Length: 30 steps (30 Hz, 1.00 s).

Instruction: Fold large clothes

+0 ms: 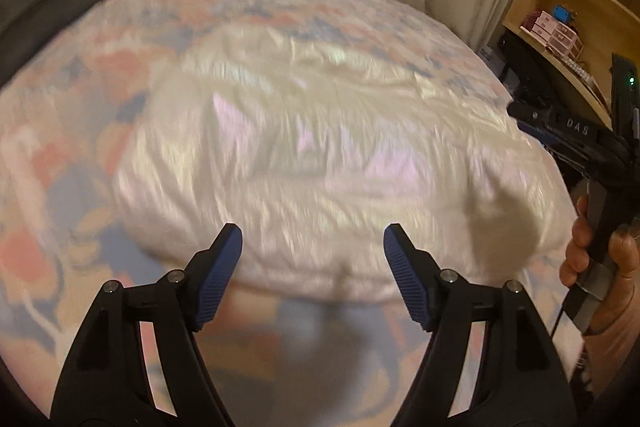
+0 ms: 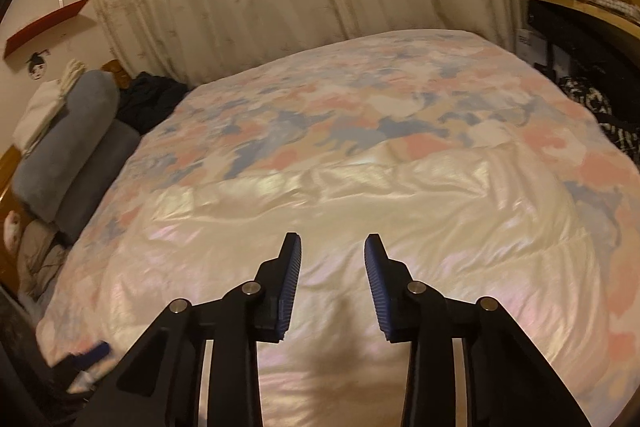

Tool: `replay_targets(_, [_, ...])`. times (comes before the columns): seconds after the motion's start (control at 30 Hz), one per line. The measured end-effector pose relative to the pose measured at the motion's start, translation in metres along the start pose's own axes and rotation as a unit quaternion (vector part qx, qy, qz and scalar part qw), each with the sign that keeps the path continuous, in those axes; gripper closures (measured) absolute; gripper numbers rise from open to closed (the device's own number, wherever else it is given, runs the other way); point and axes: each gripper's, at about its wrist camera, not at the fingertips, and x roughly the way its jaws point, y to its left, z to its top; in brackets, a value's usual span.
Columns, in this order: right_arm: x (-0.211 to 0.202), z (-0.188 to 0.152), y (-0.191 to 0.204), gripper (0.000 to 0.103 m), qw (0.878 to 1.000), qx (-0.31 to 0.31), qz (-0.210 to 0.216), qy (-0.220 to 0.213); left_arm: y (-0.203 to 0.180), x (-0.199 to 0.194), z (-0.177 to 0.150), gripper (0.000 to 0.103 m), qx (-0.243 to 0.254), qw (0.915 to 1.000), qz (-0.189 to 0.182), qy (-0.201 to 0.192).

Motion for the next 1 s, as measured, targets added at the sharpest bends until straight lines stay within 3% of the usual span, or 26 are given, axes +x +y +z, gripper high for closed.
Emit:
replay_targets(0.13, [-0.009,-0.017,0.019,0.072,1.0,-0.017,0.021,0.008,0.013,0.006,-0.02,0.032,-0.035,0.9988,-0.029,0.017])
replay_targets(0.2, [-0.012,-0.028,0.03,0.072,0.999,-0.026,0.031,0.014,0.028,0.013,-0.027,0.032,-0.076,0.9937,-0.079,0.022])
replay_targets(0.3, [-0.011,-0.039,0.035,0.072,0.998,-0.034,0.042,0.022,0.053,0.025,-0.036,0.032,-0.15,0.9812,-0.119,0.024])
replay_targets(0.5, [0.004,-0.057,0.037,0.072,0.997,-0.037,0.056,0.043,0.081,0.046,-0.05,0.032,-0.213,0.9689,-0.125,0.014])
replay_targets(0.7, [0.03,-0.064,0.03,0.072,0.996,-0.038,0.058,0.063,0.095,0.065,-0.029,0.032,-0.218,0.9703,-0.105,-0.004])
replay_targets(0.8, [0.043,-0.061,0.026,0.075,0.996,-0.035,0.054,0.067,0.106,0.081,-0.016,0.032,-0.234,0.9663,-0.107,-0.005])
replay_targets(1.0, [0.069,-0.037,0.035,0.079,0.997,-0.051,0.025,0.056,0.115,0.098,0.006,0.03,-0.243,0.965,-0.095,-0.027])
